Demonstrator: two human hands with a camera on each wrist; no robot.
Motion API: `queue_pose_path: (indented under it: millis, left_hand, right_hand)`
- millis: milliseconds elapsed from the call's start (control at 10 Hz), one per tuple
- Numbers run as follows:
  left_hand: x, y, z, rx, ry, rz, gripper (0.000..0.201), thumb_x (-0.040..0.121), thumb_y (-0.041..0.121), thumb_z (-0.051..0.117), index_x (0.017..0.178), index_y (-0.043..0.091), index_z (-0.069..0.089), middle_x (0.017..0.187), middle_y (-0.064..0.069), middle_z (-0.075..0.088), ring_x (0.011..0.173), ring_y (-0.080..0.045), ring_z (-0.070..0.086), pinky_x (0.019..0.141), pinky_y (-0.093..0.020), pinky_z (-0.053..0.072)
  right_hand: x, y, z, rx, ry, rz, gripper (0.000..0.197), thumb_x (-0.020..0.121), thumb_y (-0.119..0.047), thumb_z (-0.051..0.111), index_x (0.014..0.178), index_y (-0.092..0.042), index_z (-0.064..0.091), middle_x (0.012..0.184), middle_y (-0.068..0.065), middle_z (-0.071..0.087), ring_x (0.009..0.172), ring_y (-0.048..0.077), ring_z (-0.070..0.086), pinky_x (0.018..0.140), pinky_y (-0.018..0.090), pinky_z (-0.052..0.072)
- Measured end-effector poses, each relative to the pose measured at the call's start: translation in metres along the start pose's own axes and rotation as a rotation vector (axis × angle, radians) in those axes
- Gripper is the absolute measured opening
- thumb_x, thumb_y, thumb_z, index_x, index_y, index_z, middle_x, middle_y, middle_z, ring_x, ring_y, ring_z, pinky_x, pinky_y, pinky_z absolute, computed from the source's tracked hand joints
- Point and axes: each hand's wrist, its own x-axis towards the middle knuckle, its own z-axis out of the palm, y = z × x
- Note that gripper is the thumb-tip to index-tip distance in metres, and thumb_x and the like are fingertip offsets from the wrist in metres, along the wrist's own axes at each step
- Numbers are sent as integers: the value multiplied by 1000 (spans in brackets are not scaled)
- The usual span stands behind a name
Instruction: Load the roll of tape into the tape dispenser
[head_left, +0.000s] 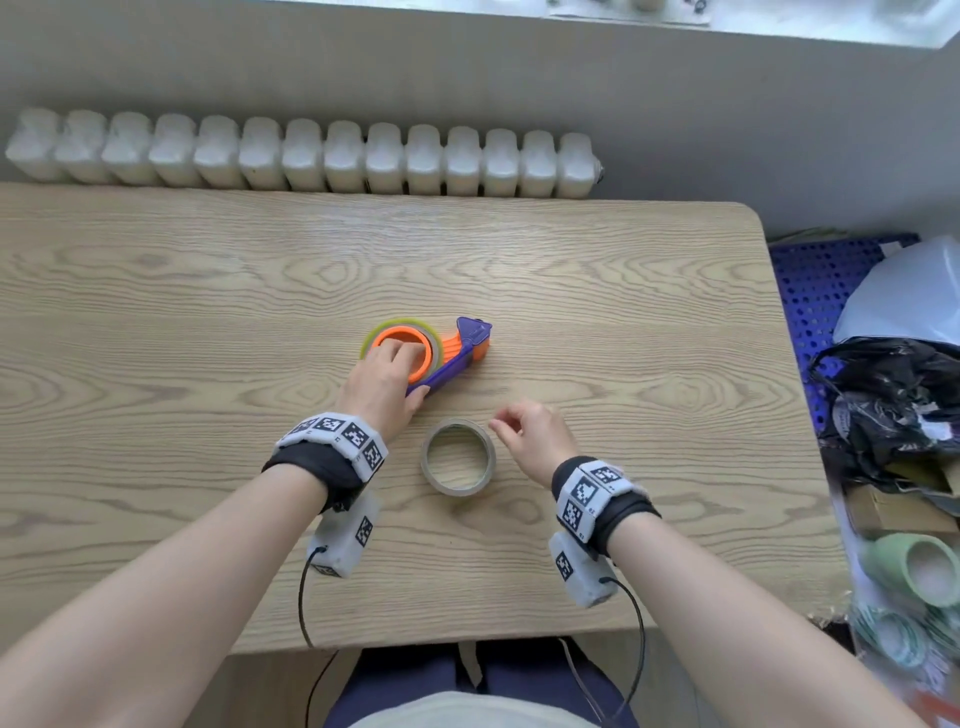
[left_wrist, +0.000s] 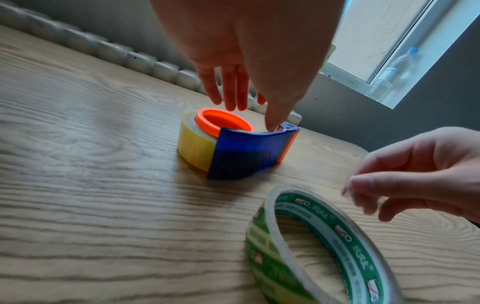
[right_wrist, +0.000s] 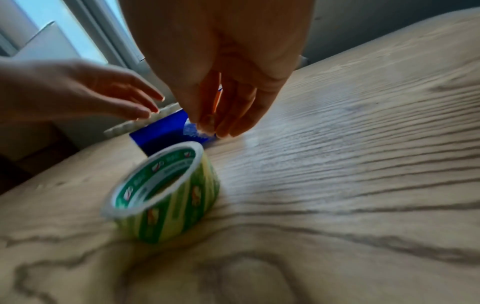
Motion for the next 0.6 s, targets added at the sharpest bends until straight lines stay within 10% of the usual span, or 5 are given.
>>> queue_pose_path:
  millis: [200,400,600]
  left_hand:
    - [-26,3,7,-35,40,21,32,83,10,60,114,5,61,109,-18,61,105,-36,57,79,-46,49]
    - [-52,5,16,-41,3,81,26,81,3,59,106,4,66,103,-18,63,96,-37,60,70,-43,51]
    - [-59,2,18,-70,-63,37,27,85,6,55,110,6,64,110,-17,60,104,-35,56,81,-47,50]
  right_hand:
    - [-25,0,19,-380,136,-262,13,70,-18,75,68,-11,65,68,5,61,56,24,60,41,22,37]
    - [-32,11,27,-503,161,-382,14,64,-16,80,64,-14,66,64,1,57,53,19,55,41,21,26]
    - [-41,20,26,-476,102,-437,34,85,-37,44,94,-18,71,79,1,66,64,19,63,45,24,46]
